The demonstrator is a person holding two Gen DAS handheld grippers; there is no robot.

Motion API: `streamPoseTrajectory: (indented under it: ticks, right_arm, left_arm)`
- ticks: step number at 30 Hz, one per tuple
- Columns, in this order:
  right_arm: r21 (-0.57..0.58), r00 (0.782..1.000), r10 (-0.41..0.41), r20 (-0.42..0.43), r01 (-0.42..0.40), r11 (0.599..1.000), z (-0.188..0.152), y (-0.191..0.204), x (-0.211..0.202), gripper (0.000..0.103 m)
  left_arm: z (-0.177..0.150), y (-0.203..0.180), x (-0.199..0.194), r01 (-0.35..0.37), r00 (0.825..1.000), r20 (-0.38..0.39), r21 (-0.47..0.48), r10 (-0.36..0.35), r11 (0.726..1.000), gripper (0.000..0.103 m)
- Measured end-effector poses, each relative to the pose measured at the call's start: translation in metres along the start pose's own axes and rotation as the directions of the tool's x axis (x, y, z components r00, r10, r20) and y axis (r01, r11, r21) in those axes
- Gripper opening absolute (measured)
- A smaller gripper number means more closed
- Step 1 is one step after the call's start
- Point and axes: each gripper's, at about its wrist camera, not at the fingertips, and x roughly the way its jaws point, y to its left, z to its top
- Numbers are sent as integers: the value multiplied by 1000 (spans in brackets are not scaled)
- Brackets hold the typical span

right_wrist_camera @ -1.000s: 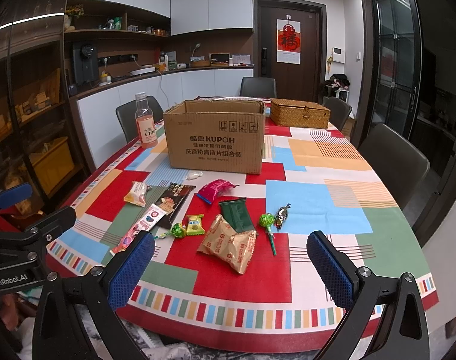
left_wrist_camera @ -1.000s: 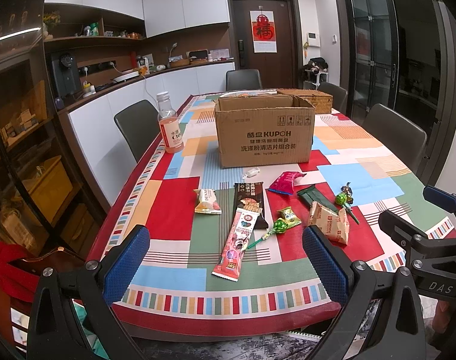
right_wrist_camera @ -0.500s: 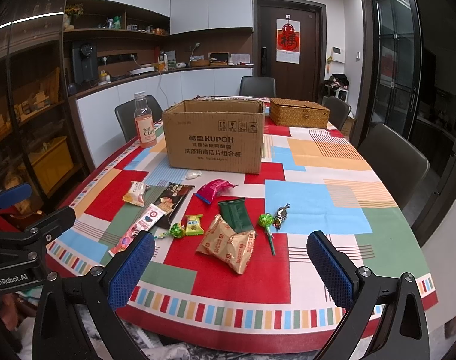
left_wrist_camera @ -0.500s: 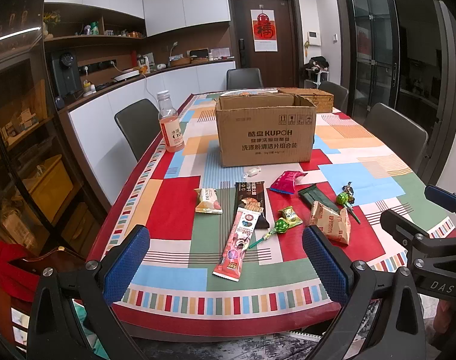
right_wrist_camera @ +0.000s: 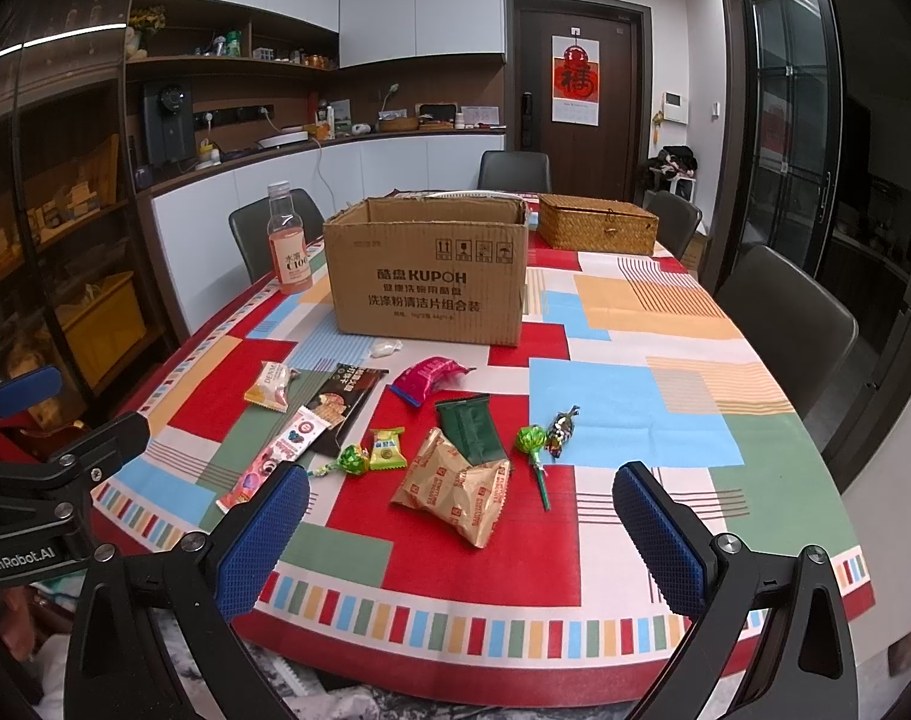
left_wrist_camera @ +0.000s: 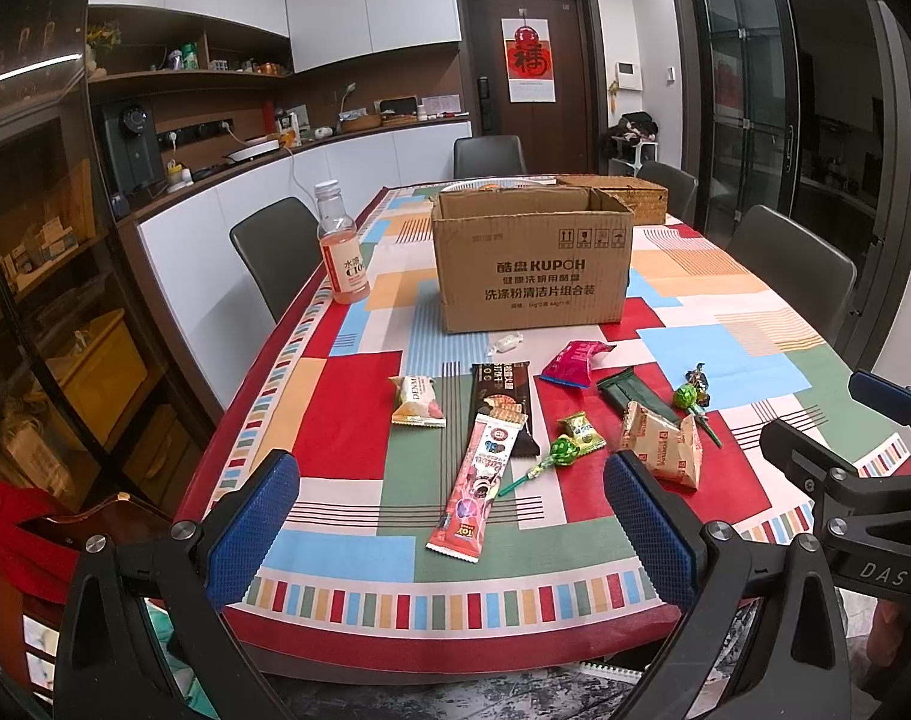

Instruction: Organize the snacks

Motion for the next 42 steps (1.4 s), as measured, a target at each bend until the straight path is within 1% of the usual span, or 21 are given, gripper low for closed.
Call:
streamPoseTrajectory:
  ticks: [14, 18, 26, 30, 35, 38, 42]
  right_arm:
    - [0, 1000, 1, -6, -1, 1000, 0, -2, -4, 103]
    - [1, 1000, 3, -17, -3, 1000, -9, -6, 6, 103]
    - [-1, 998, 10, -56, -10, 1000, -8, -3, 16, 103]
    - [5, 995, 24, -100, -24, 1000, -8, -2, 31, 103]
    - [42, 982, 52, -179, -45, 998, -5, -6, 58, 103]
    - [63, 971, 68, -230, -55, 996, -5, -8, 76, 103]
    - [65, 953, 68, -296, -51, 997, -6, -7, 100, 103]
  left_arm:
    - [-1, 1, 3, -4, 1000, -1, -1, 4, 1000, 103]
    - [-1, 1, 3, -3, 1000, -3, -1, 3, 1000, 103]
    - [-4, 2, 17, -4, 999, -32, -7, 4, 1000, 103]
    - [-3, 0, 31, 14, 998, -64, 0, -14, 1000, 103]
    - [-1, -3, 55, 42, 992, -123, 14, -40, 999, 103]
    - [1, -3, 74, 71, 982, -177, 10, -68, 997, 100]
    - [1, -2, 101, 109, 963, -248, -1, -106, 994, 92]
